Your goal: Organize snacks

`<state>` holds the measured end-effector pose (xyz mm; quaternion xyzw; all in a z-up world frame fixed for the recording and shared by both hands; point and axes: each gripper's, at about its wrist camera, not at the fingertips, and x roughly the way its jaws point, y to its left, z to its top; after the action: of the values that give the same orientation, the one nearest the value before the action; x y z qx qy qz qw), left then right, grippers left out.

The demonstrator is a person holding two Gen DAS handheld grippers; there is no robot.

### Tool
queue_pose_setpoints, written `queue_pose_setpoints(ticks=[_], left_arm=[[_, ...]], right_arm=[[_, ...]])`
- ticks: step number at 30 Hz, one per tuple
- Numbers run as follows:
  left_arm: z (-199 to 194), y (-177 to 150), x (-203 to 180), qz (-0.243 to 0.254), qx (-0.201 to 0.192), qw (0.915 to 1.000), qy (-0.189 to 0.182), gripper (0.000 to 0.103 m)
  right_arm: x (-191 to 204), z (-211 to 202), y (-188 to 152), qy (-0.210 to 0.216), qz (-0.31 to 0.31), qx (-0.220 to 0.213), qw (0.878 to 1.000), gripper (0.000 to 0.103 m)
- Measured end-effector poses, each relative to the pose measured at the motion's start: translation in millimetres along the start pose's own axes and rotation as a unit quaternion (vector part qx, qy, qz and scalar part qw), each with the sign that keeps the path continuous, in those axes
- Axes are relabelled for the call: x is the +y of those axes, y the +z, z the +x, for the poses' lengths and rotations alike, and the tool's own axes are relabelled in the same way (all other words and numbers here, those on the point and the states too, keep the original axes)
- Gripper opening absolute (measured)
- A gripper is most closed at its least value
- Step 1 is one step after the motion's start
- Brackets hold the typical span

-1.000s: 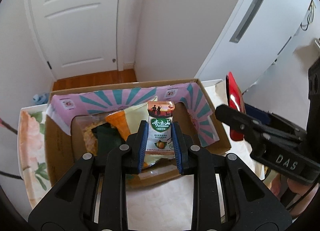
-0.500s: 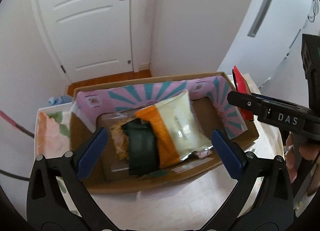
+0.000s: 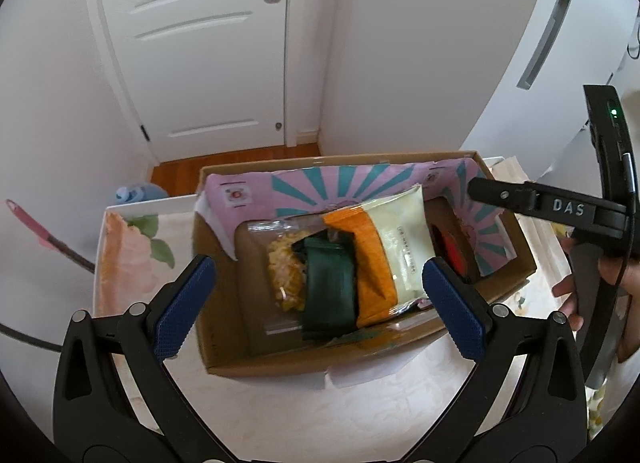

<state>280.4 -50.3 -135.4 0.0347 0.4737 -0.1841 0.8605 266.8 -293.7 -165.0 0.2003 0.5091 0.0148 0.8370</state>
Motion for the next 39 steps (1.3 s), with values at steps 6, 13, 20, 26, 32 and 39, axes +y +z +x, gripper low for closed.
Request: queue_pose_setpoints(ticks=[6,13,20,26,32,39], left_arm=[[-12,-6,9,0.0,-0.011,0.9999,-0.001,0.103],[-37,-8,7,-0.005,-0.035,0.9994,0.005,0.103],[-86,-10,-2,-0.025,-0.08,0.9964,0.015,0.103],[-133,-21,-19,-0.029,-0.116,0.9924,0.029,0.103],[-174,-34,-39,-0.036,-0.149,0.9868,0.052,0.103],[-202,-54,-52,-0.038,-0.173,0.9797,0.095,0.103]], right_arm=[[-4,-17,-6,-0.008,0.019,-0.021,1.0,0.087],[3,-49,-15,-0.009,0.007,-0.053,0.999,0.087],[25,-104,-26,-0.007,-0.044,-0.1,0.994,0.087],[40,-158,-43,-0.021,-0.085,-0.151,0.985,0.087],[48,-197,-65,-0.036,-0.121,-0.19,0.974,0.102],[47,-228,-92,-0.058,-0.136,-0.225,0.963,0.102]])
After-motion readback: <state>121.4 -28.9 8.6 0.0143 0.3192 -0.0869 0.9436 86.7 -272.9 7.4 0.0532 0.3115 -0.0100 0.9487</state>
